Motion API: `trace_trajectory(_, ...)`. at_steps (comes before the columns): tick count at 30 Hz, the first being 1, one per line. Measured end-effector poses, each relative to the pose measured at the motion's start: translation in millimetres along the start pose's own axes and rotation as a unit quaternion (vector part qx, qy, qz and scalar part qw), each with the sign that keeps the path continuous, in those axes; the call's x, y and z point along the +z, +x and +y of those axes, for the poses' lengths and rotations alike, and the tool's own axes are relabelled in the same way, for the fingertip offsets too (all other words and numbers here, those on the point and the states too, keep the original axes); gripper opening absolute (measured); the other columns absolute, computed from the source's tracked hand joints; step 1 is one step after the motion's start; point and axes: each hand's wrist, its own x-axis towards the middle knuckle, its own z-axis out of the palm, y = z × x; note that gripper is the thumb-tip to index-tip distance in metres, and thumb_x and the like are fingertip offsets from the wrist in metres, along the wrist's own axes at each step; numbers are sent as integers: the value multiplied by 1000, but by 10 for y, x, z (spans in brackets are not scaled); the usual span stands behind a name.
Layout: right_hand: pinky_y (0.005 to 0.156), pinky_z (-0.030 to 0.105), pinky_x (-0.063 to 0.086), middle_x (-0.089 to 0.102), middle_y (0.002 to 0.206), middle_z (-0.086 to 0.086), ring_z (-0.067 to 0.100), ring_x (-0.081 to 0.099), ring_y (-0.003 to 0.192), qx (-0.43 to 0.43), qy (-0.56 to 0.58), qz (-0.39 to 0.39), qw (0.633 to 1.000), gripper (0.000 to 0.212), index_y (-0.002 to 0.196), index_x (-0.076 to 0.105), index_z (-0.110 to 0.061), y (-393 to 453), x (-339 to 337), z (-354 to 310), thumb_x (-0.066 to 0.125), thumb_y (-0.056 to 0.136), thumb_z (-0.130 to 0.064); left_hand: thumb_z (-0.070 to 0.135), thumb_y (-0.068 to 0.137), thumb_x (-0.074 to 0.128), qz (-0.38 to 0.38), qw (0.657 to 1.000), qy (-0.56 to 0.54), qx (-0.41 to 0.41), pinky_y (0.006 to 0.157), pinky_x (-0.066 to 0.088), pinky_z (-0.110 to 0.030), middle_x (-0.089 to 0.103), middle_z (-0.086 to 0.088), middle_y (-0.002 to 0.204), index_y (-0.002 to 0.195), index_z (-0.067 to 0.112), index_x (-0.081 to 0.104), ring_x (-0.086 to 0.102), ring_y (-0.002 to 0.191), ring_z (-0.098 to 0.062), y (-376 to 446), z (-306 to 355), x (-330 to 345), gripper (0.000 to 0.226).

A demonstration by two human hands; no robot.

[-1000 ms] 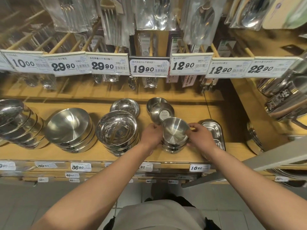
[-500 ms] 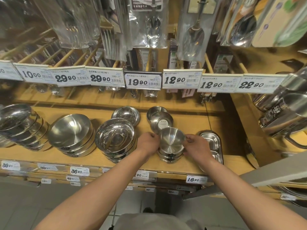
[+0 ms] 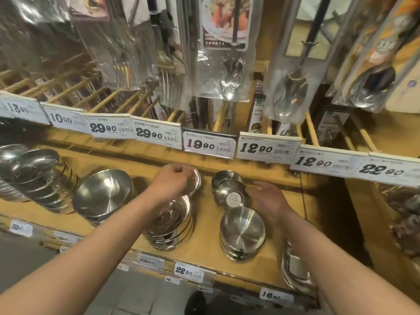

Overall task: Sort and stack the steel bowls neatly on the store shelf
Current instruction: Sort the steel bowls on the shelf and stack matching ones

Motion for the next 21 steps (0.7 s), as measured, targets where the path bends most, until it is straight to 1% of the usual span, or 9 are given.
trace_trajectory(3,72,25,55,67,115,-1,15,67,95,12,-13,-87,996,49,129,62,-20,257,83,-61,79,85,-32,22,100,57,20,999,-18,-17,80,63,-42,73,-8,98,95,17,67,76,81,-23,189,16,-272,12)
trace_trajectory(5,65,20,50,65,112,-3,9,64,86,20,-29,-121,992,52,132,58,-25,348,135,-94,81,85,-24,28,99,58,32,999,14,-22,81,62,-41,71,-3,97,93,23,63,73,85,-22,293,-27,-356,9)
trace_trajectory(7,71,25,53,70,119,1,16,68,90,35,-16,-145,989,48,126,61,-24,418,186,-85,82,84,-17,26,99,59,18,1000,0,-25,78,61,-34,72,1,97,101,21,64,72,86,-17,376,-86,-365,8)
trace_trajectory(9,87,35,57,73,120,9,24,70,102,46,34,-170,984,46,124,65,-16,460,221,-52,83,82,-10,20,100,57,-6,999,-31,-38,75,62,-29,76,1,94,103,16,65,74,86,-15,452,-124,-333,9)
trace_trajectory(12,99,38,54,72,123,12,28,68,113,47,87,-197,975,43,121,67,-15,473,246,-21,81,82,-5,16,101,55,-31,997,-43,-59,87,60,-37,76,-3,100,106,10,65,73,96,-21,540,-131,-258,13)
trace_trajectory(15,107,46,50,69,128,10,28,65,118,44,86,-172,980,60,134,60,-13,501,252,24,83,80,-2,12,101,55,-45,995,-52,-75,86,60,-33,72,-6,110,110,8,65,69,103,-20,619,-123,-235,15)
trace_trajectory(19,102,54,53,66,131,12,30,65,117,35,84,-159,983,72,143,53,-13,491,179,105,82,79,1,11,97,61,-58,993,-55,-83,78,60,-28,71,2,113,111,18,67,68,103,-12,790,-130,-340,17)
trace_trajectory(20,97,49,57,65,132,10,26,67,113,28,77,-151,985,73,143,52,-14,482,148,125,83,78,0,12,95,64,-47,994,-49,-89,76,60,-26,70,3,113,109,19,68,66,101,-11,863,-141,-381,16)
trace_trajectory(21,85,39,62,64,133,8,18,71,102,23,76,-139,987,75,144,52,-15,470,111,148,84,77,-1,12,94,66,-37,994,-39,-95,75,60,-24,69,2,114,108,19,67,65,100,-11,951,-161,-425,15)
